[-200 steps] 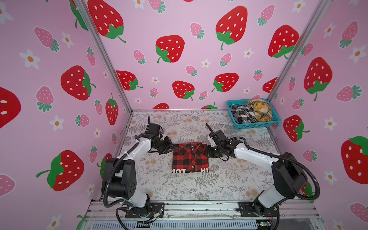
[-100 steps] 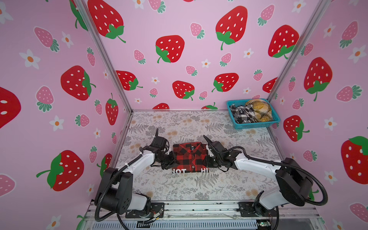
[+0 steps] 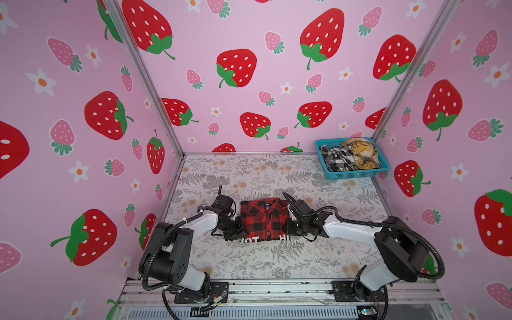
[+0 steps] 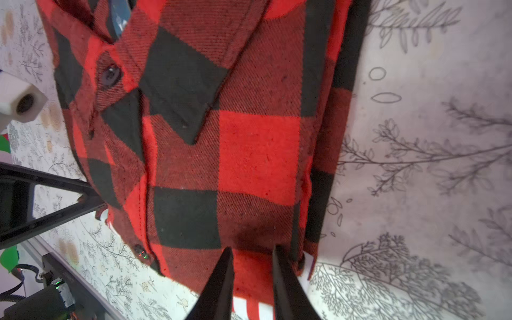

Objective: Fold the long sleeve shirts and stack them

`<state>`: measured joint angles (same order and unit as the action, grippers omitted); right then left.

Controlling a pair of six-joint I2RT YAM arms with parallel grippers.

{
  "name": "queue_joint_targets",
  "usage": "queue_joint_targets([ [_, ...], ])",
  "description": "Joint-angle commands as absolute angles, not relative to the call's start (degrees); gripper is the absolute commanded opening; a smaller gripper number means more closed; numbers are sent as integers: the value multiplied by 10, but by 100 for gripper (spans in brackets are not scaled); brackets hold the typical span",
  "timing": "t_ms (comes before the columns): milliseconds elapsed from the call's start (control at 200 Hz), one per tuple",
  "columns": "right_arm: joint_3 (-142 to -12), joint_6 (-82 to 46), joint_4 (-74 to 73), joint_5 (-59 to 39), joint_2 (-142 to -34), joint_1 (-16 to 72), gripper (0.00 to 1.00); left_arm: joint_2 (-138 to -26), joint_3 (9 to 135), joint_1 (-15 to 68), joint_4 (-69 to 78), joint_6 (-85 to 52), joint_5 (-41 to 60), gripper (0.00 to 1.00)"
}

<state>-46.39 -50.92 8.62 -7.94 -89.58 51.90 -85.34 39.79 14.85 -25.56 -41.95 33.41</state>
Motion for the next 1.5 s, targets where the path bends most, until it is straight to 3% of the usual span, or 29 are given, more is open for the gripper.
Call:
queue_joint_targets([
  [0, -501, -504, 108, -39, -869, 522, 28, -814, 416, 146, -306, -400, 313, 28],
  [210, -514, -500, 138, 16, -824, 519, 29, -722, 497, 135, -426, -353, 184, 44],
  [320, -498, -491, 139, 50, -789, 508, 33, -700, 517, 111, -443, -334, 163, 52],
  [395, -475, -491, 125, 51, -769, 491, 34, -698, 517, 78, -439, -328, 192, 56],
  [510, -432, -496, 85, 42, -744, 465, 36, -709, 495, 15, -389, -332, 315, 61],
  [605, -391, -507, 41, 19, -740, 451, 36, -732, 492, -1, -373, -324, 340, 65],
  [930, -377, -507, -11, -47, -755, 425, 39, -827, 459, -7, -294, -325, 401, 63],
  [1496, -351, -474, -70, -99, -800, 403, 41, -896, 426, 30, -173, -413, 372, 58],
])
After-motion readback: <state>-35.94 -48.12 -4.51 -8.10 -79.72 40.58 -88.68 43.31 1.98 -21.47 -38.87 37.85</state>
